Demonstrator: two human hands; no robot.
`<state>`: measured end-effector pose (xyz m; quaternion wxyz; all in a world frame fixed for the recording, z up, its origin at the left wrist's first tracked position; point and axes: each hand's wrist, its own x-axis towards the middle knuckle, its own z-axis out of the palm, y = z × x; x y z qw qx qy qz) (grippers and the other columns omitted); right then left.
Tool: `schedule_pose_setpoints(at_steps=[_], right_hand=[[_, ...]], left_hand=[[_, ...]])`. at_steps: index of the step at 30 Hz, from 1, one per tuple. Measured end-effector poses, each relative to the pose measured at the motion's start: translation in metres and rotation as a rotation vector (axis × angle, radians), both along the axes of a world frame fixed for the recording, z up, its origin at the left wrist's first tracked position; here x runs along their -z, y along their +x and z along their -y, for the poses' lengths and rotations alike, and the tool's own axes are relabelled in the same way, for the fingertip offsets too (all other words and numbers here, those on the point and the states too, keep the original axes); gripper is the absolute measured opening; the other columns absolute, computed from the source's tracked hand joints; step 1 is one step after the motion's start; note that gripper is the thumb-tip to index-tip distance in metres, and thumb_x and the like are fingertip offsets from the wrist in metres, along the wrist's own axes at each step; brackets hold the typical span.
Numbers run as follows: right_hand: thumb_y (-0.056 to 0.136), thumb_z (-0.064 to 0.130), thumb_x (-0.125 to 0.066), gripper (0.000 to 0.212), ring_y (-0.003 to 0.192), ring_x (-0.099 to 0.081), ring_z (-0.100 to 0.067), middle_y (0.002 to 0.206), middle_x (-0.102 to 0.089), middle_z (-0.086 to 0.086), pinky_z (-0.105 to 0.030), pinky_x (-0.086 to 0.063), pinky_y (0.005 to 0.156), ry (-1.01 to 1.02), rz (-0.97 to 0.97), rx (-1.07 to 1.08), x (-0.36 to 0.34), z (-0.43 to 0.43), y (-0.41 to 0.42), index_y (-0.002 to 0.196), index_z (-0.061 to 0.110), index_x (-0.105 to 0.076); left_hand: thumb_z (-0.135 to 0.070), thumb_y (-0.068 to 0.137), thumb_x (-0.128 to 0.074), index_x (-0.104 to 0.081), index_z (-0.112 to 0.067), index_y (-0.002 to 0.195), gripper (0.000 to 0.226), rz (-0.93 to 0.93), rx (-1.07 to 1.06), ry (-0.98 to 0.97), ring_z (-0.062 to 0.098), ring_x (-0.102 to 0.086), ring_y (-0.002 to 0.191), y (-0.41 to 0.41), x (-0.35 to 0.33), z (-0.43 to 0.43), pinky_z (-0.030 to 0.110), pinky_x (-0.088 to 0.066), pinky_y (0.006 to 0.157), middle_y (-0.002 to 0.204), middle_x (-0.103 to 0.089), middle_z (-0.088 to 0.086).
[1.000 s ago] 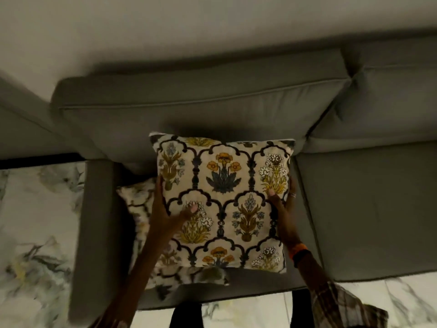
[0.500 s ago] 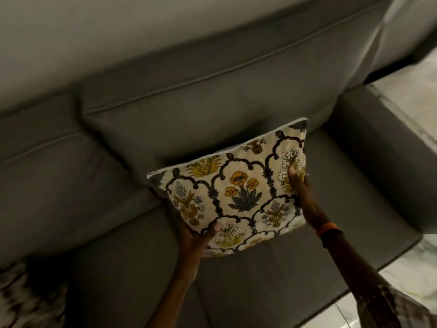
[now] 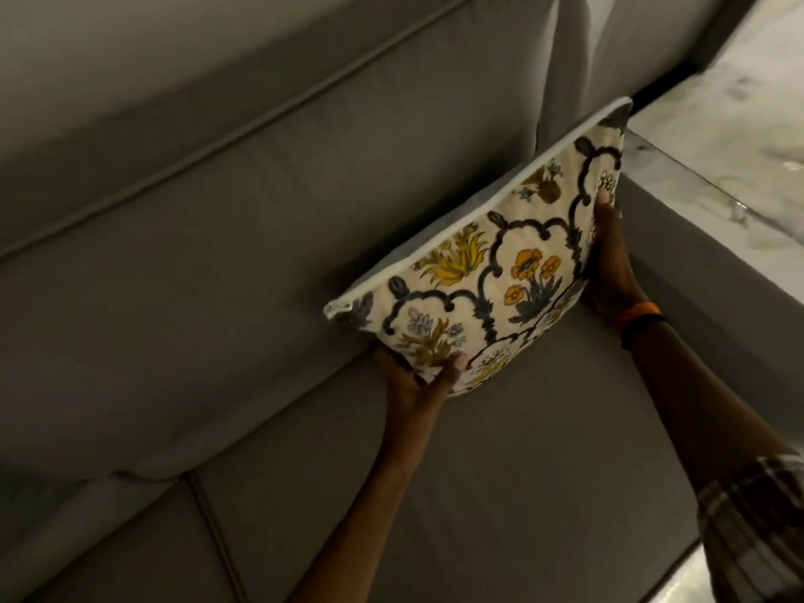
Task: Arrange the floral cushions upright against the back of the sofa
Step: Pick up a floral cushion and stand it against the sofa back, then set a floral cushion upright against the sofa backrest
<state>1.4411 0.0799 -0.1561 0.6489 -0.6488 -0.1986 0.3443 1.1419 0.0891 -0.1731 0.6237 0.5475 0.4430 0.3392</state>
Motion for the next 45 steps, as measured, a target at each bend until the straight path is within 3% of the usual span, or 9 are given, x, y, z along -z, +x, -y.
schedule_pose_setpoints(at_steps=[3, 8, 12, 15, 18, 25, 31, 36, 45], right_hand=[[0.102, 0.066, -0.034, 0.075, 0.139, -0.064, -0.023, 0.157, -0.06, -0.005, -0.055, -0.046, 0.123, -0.027, 0.011, -0.012, 0.025, -0.01, 0.016, 0.165, 0.026, -0.037], [0.096, 0.084, -0.035, 0.088, 0.146, -0.057, -0.018, 0.164, -0.053, 0.0, -0.05, -0.044, 0.125, -0.048, -0.005, 0.031, 0.066, -0.011, 0.009, 0.167, 0.031, -0.035], [0.092, 0.089, -0.04, 0.095, 0.153, -0.047, -0.02, 0.169, -0.044, -0.002, -0.052, -0.037, 0.128, -0.163, 0.039, 0.211, 0.084, 0.021, -0.03, 0.166, 0.03, -0.036], [0.098, 0.076, -0.042, 0.093, 0.16, -0.035, -0.024, 0.176, -0.029, -0.008, -0.052, -0.028, 0.133, -0.232, 0.118, 0.363, 0.093, 0.054, -0.087, 0.17, 0.021, -0.024], [0.099, 0.069, -0.046, 0.088, 0.16, -0.033, -0.027, 0.176, -0.03, -0.009, -0.05, -0.027, 0.133, -0.345, 0.189, 0.384, 0.101, 0.081, -0.169, 0.169, 0.02, -0.026], [0.095, 0.064, -0.053, 0.086, 0.155, -0.038, -0.035, 0.168, -0.037, -0.015, -0.061, -0.034, 0.125, -0.531, 0.449, 0.143, 0.091, 0.109, -0.416, 0.163, 0.015, -0.036], [0.088, 0.075, -0.046, 0.094, 0.167, -0.016, -0.038, 0.176, -0.026, -0.019, -0.062, -0.006, 0.134, -0.552, 0.852, -0.428, 0.061, 0.098, -0.648, 0.162, 0.017, -0.041], [0.087, 0.077, -0.046, 0.096, 0.165, -0.021, -0.042, 0.173, -0.033, -0.024, -0.067, -0.011, 0.132, -0.441, 1.023, -0.615, 0.024, 0.084, -0.834, 0.159, 0.014, -0.048], [0.076, 0.091, -0.039, 0.117, 0.157, -0.036, -0.042, 0.174, -0.031, -0.016, -0.062, -0.033, 0.126, -0.535, 0.573, -0.861, 0.002, 0.064, -1.041, 0.17, 0.021, -0.028]], left_hand=[[-0.005, 0.083, -0.081, -0.018, -0.044, 0.14, 0.094, 0.023, -0.072, -0.025, -0.016, -0.054, 0.121, 0.026, 0.014, -0.012, 0.01, -0.053, 0.092, 0.142, -0.044, -0.012], [-0.07, 0.062, -0.083, -0.019, -0.016, 0.159, 0.128, -0.017, -0.021, -0.057, -0.02, -0.051, 0.121, 0.033, 0.031, -0.023, 0.002, -0.044, 0.098, 0.157, -0.043, 0.002], [-0.076, 0.063, -0.078, -0.016, -0.024, 0.16, 0.126, -0.063, 0.033, -0.036, 0.011, -0.047, 0.142, 0.014, 0.035, -0.019, 0.022, -0.047, 0.111, 0.16, -0.04, 0.004], [-0.075, 0.068, -0.076, -0.013, -0.047, 0.157, 0.112, -0.096, 0.113, -0.003, 0.003, -0.041, 0.144, -0.019, 0.042, -0.003, 0.018, -0.047, 0.107, 0.163, -0.033, -0.007], [-0.075, 0.077, -0.068, -0.007, -0.052, 0.157, 0.103, -0.31, 0.147, 0.056, 0.011, -0.027, 0.153, -0.077, 0.053, 0.022, 0.045, -0.037, 0.122, 0.169, -0.021, -0.01], [-0.066, 0.095, -0.042, -0.027, -0.015, 0.158, 0.083, -0.929, 0.213, 0.541, 0.033, -0.032, 0.152, -0.276, 0.071, 0.063, 0.066, -0.031, 0.119, 0.16, -0.04, 0.013], [-0.062, 0.094, -0.044, -0.035, -0.015, 0.156, 0.078, -1.177, 0.13, 0.624, 0.034, -0.029, 0.154, -0.519, 0.028, 0.062, 0.066, -0.024, 0.121, 0.16, -0.041, 0.016], [-0.063, 0.098, -0.04, -0.035, -0.017, 0.157, 0.075, -1.267, -0.011, 0.583, 0.037, -0.025, 0.155, -0.736, -0.026, 0.068, 0.064, -0.023, 0.123, 0.163, -0.036, 0.018], [-0.074, 0.089, -0.043, -0.019, -0.033, 0.16, 0.085, -1.032, -0.383, 0.053, 0.03, -0.009, 0.157, -0.995, -0.036, 0.121, 0.063, -0.027, 0.122, 0.17, -0.005, 0.007]])
